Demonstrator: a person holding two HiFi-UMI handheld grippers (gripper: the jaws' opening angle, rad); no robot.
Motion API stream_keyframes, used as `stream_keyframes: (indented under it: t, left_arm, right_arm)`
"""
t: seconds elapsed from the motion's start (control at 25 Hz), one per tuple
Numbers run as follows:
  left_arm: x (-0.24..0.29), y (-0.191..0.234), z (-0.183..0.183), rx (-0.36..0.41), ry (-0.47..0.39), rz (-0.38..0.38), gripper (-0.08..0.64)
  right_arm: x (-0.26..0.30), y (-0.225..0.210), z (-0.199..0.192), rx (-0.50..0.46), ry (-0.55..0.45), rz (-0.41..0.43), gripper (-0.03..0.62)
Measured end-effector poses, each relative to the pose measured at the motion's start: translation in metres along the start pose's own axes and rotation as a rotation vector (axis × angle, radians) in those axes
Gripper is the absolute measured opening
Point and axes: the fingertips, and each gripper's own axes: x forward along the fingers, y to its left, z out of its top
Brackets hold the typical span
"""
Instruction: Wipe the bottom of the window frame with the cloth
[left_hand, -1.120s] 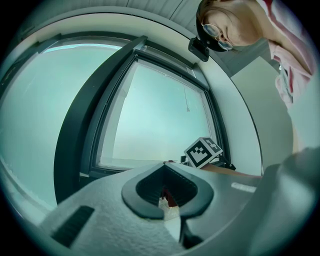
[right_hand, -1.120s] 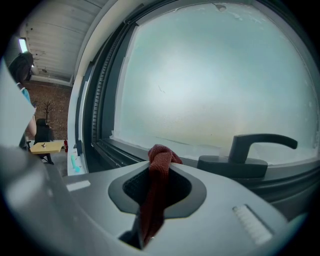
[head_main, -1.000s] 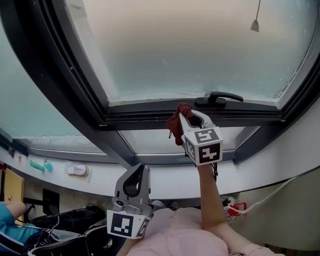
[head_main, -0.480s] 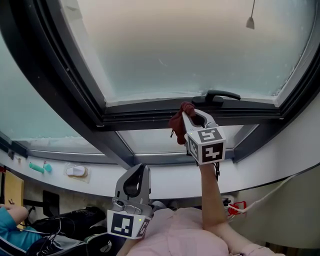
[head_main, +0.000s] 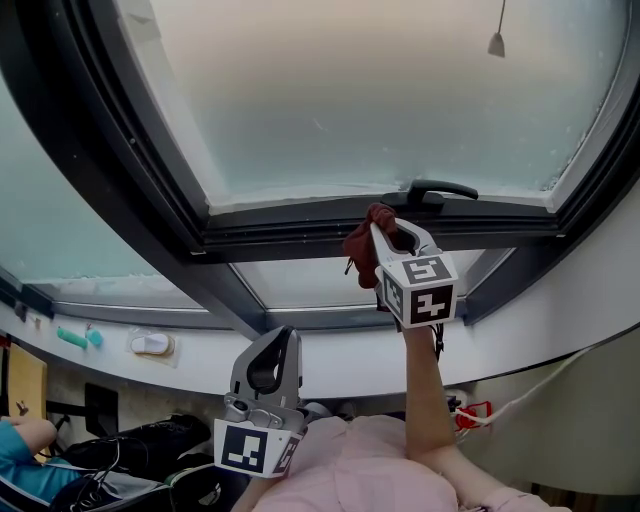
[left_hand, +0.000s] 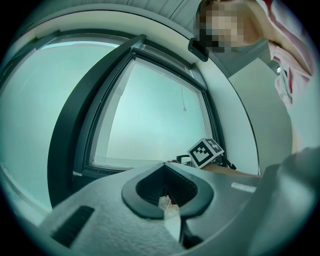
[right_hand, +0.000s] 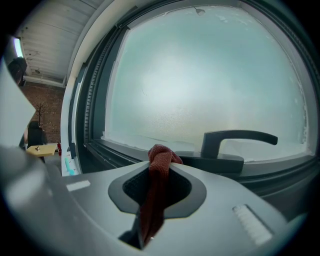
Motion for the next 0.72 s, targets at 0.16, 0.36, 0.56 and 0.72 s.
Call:
stream_keyframes:
  t: [0.16,0.36,0.56,0.72]
  left_arm:
    - [0.001,0.0,0.0,0.002,-0.001,-0.003,0.0]
    - [0.001,0.0,-0.001,-0.003,0.004,-0.008,0.0]
    - [0.001,0.001,-0.001,-0.003,0.003,-0.012,0.0]
    - [0.001,0.002,-0.001,-0.006,0.002,-0.012,0.0]
  right_arm:
    - [-0.001,-0.003,-0.001,0.004,-0.001,-0.005,0.055]
    - [-0.004,-0.008,-0.002,0.01,0.001,-0.018,0.055]
    - [-0.006,-0.014,-0.002,0.023,-0.003,-0.029,0.055]
    - [-0.008,-0.018,-0.003,0.029,-0.004,-0.04,0.055]
